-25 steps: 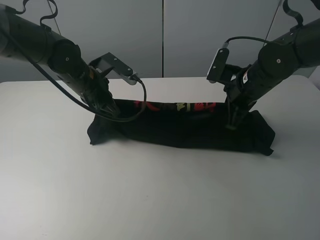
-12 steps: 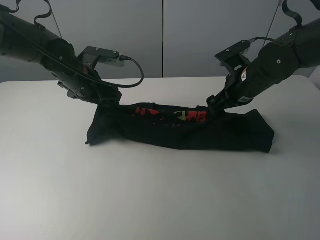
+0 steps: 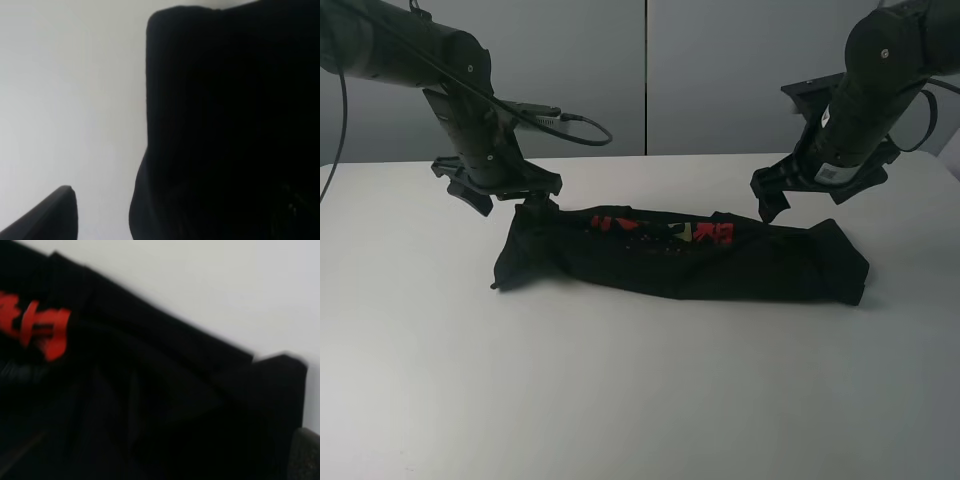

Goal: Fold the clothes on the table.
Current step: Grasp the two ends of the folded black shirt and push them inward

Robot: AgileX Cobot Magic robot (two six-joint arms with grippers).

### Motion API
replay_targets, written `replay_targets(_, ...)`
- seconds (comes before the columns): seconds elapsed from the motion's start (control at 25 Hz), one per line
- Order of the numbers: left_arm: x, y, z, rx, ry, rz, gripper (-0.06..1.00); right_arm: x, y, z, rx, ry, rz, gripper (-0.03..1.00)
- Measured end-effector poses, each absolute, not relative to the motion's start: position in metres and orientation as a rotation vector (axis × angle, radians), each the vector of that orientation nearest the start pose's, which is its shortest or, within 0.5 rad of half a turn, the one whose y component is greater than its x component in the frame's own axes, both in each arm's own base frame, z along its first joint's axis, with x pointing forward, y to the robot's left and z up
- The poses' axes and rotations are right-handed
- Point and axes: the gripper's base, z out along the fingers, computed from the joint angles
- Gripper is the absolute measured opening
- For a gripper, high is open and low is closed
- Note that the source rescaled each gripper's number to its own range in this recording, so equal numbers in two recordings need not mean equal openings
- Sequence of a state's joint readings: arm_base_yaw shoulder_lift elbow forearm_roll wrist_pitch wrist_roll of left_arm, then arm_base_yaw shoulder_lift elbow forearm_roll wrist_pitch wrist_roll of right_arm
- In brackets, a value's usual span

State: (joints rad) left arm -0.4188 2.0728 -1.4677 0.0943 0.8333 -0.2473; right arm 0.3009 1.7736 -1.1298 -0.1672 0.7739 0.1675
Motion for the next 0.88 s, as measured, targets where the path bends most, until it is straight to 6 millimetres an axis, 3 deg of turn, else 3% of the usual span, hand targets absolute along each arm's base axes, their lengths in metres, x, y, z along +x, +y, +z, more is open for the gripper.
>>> replay_targets(0.32,0.394,-0.170,0.115,0.378,3.051,0.059,0.99,0.324,0.091,0.195,-0.342,2.959,-0.026,1.00)
replay_targets(0.64,0.399,-0.158,0.102,0.350,3.105,0.050,1.00,0.333,0.049,0.194,-0.129,2.991,0.075,1.00)
replay_targets(0.88,0.400,-0.153,0.099,0.366,3.116,0.042,1.00,0.342,0.039,0.158,-0.135,3.090,0.060,1.00)
